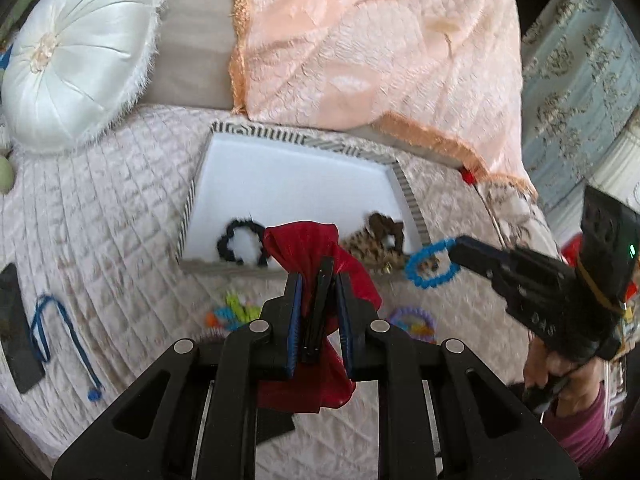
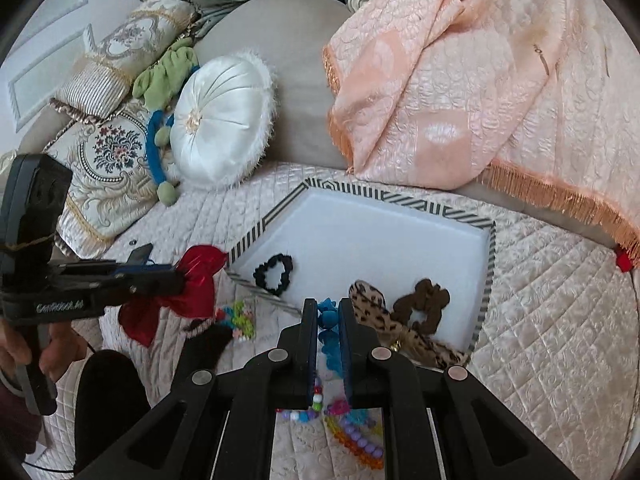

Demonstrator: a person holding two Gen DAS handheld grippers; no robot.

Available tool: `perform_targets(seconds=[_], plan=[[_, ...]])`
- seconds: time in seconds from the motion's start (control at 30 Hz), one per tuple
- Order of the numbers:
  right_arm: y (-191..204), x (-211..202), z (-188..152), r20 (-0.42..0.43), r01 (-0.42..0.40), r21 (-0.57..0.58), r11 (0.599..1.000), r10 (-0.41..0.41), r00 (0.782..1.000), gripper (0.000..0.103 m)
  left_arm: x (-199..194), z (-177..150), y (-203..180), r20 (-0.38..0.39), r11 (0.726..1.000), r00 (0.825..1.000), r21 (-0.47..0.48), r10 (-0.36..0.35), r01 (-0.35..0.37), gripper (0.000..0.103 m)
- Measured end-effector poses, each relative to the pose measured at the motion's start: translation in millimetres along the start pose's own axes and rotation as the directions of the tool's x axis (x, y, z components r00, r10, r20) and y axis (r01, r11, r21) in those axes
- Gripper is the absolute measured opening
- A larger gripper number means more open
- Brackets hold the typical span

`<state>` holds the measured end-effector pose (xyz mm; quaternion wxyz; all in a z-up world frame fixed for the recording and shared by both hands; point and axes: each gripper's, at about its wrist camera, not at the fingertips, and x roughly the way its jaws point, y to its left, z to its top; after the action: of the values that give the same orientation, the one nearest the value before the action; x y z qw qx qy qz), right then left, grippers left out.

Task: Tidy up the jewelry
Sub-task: 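Lower the red bow and blue bracelet into the tray and open both tools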

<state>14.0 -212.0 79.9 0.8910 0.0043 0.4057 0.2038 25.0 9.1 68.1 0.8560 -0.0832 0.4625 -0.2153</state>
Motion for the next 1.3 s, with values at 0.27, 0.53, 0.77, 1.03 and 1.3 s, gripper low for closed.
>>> perform_targets(seconds=[0.27, 0.53, 0.77, 1.03, 1.3], plan=[[3.4, 30.7, 24.9, -0.01, -0.01, -0.003, 1.0, 0.01, 1.0, 0.009, 41.7, 42.1, 24.1, -0.013, 0.995, 0.996, -0.047, 0.084, -0.084, 0.016], [13.0, 90.6, 35.7, -0.064, -0.044, 0.019, 0.999, 0.046, 0.997, 0.01, 92.0, 67.2, 46.0, -0.051, 0.983, 0.986, -0.084, 0.158, -0.162, 0.015], [-7.5, 140.1, 26.7, -0.144, -0.017, 0.086, 0.996, 0.029, 0.989, 0.01, 131.7, 72.7, 56.0, -0.095, 0.973, 0.973, -0.078, 0.209, -0.217, 0.015], [-34.2, 158.6, 18.1, -0.189, 0.062, 0.12, 0.991, -0.039, 0.981, 0.009, 158.1, 71.2, 58.5, -0.132, 0.97, 0.966, -0.073, 0.221, -0.232, 0.016], [-35.3, 160.6, 13.0, -0.182, 0.093, 0.114, 0.989, -0.072, 0.981, 0.03, 165.4, 66.5, 62.2, -0.133, 0.955, 0.951, -0.07, 0.277, -0.288, 0.045]])
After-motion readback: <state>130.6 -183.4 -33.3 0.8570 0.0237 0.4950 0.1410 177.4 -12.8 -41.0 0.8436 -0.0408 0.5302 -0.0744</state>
